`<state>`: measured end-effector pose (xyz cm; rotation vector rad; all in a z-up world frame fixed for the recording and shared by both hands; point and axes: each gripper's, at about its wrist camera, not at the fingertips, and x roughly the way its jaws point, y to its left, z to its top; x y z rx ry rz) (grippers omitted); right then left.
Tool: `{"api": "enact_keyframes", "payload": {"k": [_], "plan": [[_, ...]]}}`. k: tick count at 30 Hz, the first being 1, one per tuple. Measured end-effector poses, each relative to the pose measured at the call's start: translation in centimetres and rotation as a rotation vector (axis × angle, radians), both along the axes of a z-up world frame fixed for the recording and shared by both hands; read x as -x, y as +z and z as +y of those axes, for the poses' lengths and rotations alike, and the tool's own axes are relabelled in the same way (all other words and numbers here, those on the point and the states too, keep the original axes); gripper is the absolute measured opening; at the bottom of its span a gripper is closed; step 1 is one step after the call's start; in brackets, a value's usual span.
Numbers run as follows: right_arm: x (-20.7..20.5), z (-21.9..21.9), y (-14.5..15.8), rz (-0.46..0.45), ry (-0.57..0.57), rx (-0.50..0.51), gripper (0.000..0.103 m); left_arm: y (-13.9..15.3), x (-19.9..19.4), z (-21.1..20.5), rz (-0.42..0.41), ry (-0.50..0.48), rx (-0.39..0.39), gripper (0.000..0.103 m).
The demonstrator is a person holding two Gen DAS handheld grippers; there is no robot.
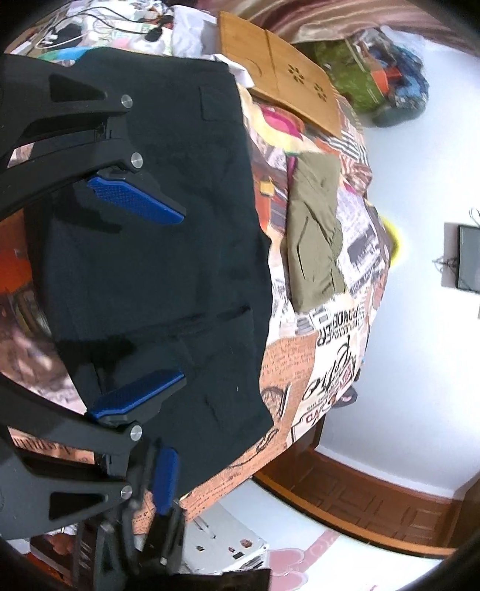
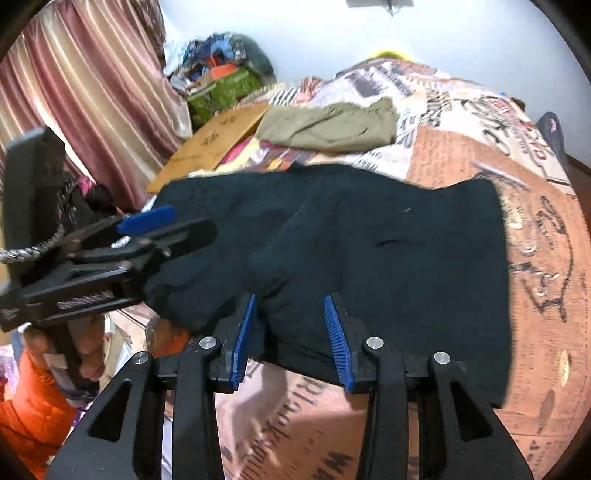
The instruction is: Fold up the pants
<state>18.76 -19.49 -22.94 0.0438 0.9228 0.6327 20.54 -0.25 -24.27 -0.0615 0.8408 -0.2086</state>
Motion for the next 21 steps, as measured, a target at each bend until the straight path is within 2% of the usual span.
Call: {"api": "enact_keyframes", "payload": {"k": [3, 6, 12, 17, 21], "plan": [[-0.6, -2.5, 0.6, -0.039, -0.068, 0.006, 0.036, -0.2, -0.6, -1.9, 0.005, -0.033, -0.007, 0.081], [-1.3, -4.1, -0.2, -0.04, -0.119, 0.056, 0.036, -1.5, -1.4, -3.7, 0.038, -0.06, -0.024, 0.081], [-1.6, -5.8, -3.3, 0.019, -0.117, 0.141, 0.032, -5.5, -1.8, -5.6, 0.132, -0.079, -0.087, 0.081], [-0.5, -6.3, -3.7, 0.007, -0.105, 0.138, 0.032, -6.5, -1.0, -4.8, 0.147, -0.09, -0.055, 0.082], [-0.1, -6.5, -3.5, 0.008, -0.106, 0.138, 0.032, -6.6, -0.1, -4.7, 0.131, -0.089, -0.072, 0.082]]}}
